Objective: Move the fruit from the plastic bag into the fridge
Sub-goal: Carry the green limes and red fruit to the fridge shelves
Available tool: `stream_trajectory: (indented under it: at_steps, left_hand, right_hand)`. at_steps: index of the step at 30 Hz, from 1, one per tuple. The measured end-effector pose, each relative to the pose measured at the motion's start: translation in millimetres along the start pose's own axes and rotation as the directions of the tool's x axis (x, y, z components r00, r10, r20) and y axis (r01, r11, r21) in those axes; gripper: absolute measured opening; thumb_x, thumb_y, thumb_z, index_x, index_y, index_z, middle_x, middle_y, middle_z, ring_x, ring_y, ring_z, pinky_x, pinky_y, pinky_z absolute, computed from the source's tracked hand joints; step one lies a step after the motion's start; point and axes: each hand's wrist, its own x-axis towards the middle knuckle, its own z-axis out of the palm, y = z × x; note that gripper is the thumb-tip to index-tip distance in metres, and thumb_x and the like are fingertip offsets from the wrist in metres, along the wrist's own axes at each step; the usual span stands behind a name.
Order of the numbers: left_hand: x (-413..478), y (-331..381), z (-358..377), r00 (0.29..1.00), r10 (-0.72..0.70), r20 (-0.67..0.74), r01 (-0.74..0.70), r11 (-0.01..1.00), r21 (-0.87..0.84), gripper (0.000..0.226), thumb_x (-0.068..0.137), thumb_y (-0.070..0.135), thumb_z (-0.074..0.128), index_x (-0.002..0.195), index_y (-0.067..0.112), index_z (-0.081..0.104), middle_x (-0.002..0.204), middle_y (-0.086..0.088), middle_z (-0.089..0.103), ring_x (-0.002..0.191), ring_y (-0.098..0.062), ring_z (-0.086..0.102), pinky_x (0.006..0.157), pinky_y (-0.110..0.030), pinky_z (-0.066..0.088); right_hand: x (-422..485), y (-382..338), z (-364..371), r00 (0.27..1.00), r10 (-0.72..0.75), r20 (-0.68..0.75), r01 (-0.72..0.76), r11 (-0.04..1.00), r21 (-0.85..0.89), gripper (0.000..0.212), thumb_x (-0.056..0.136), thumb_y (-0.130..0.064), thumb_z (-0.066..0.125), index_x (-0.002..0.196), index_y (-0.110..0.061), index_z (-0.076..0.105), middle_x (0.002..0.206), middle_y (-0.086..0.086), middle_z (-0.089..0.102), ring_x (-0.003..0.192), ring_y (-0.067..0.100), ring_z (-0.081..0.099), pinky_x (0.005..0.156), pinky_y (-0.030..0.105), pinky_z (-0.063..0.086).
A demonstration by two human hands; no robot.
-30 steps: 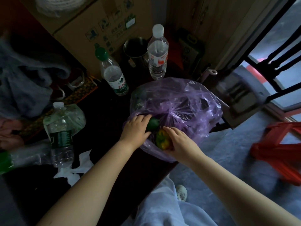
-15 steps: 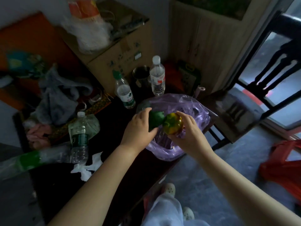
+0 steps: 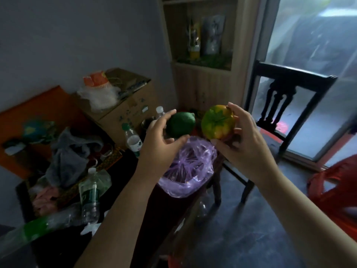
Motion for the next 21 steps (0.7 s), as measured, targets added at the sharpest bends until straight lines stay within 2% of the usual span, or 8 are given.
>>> stream_trajectory:
  at_steps: [4,9,11,14,18,19,21]
  left_hand:
    - [-4,42,18,0.99,0.115,0.085,-0.109,0.992,-0.07,0.061,0.075,0.021,0.078,0.126,0.041,0.049,0.127,0.0,0.05,0.113,-0.014,0.057,0.085,-0.021,0.051]
    - [-20,86,35,0.944,0.276,0.183,-0.252,0.957,-0.142,0.059,0.075,0.012,0.076,0.123,0.035,0.05,0.117,0.004,0.048,0.105,-0.007,0.057,0.081,-0.016,0.051]
    - [-29,96,37,0.922,0.317,0.22,-0.283,0.943,-0.173,0.058,0.074,0.013,0.077,0.12,0.038,0.051,0.116,0.009,0.047,0.103,-0.004,0.058,0.08,-0.015,0.051]
    - [-41,103,41,0.887,0.375,0.269,-0.332,0.923,-0.193,0.058,0.073,0.013,0.079,0.119,0.037,0.053,0.117,0.007,0.047,0.101,-0.006,0.058,0.079,-0.017,0.052]
    - [-65,114,45,0.817,0.464,0.343,-0.413,0.885,-0.213,0.058,0.072,0.02,0.08,0.123,0.029,0.056,0.117,0.006,0.05,0.102,-0.008,0.059,0.082,-0.03,0.056]
    - [-73,120,46,0.793,0.487,0.367,-0.432,0.873,-0.225,0.059,0.072,0.023,0.08,0.124,0.029,0.055,0.118,0.005,0.05,0.104,-0.01,0.059,0.083,-0.034,0.056]
    - [-92,136,49,0.743,0.533,0.406,-0.459,0.846,-0.271,0.061,0.069,0.029,0.079,0.124,0.031,0.053,0.118,0.005,0.051,0.104,-0.014,0.059,0.081,-0.039,0.056]
  right_hand:
    - [-19,-28,-47,0.993,0.018,-0.116,-0.024,0.998,-0.054,0.08,0.073,-0.047,0.07,0.14,-0.022,0.035,0.135,-0.005,0.041,0.118,0.014,0.051,0.092,0.041,0.05]
    - [-51,-62,-90,0.972,0.063,-0.226,-0.083,0.993,-0.08,0.08,0.07,-0.044,0.073,0.139,-0.026,0.036,0.135,-0.009,0.043,0.118,0.014,0.052,0.093,0.042,0.049]
    - [-68,-79,-100,0.96,0.081,-0.268,-0.116,0.987,-0.114,0.08,0.07,-0.043,0.073,0.139,-0.025,0.038,0.134,-0.007,0.045,0.118,0.009,0.051,0.095,0.038,0.049]
    - [-95,-104,-107,0.934,0.117,-0.339,-0.172,0.976,-0.135,0.078,0.069,-0.047,0.071,0.137,-0.031,0.038,0.131,-0.014,0.046,0.118,0.005,0.05,0.096,0.034,0.048]
    - [-136,-136,-117,0.893,0.136,-0.428,-0.256,0.937,-0.236,0.075,0.068,-0.047,0.072,0.134,-0.036,0.039,0.123,-0.028,0.044,0.112,-0.008,0.049,0.092,0.014,0.041]
    - [-148,-146,-122,0.881,0.153,-0.447,-0.282,0.93,-0.237,0.074,0.067,-0.051,0.07,0.133,-0.04,0.038,0.123,-0.025,0.046,0.112,-0.005,0.05,0.094,0.018,0.043]
    - [-173,-166,-135,0.851,0.203,-0.485,-0.342,0.915,-0.215,0.074,0.064,-0.053,0.071,0.13,-0.045,0.038,0.125,-0.015,0.051,0.112,0.008,0.056,0.094,0.037,0.048]
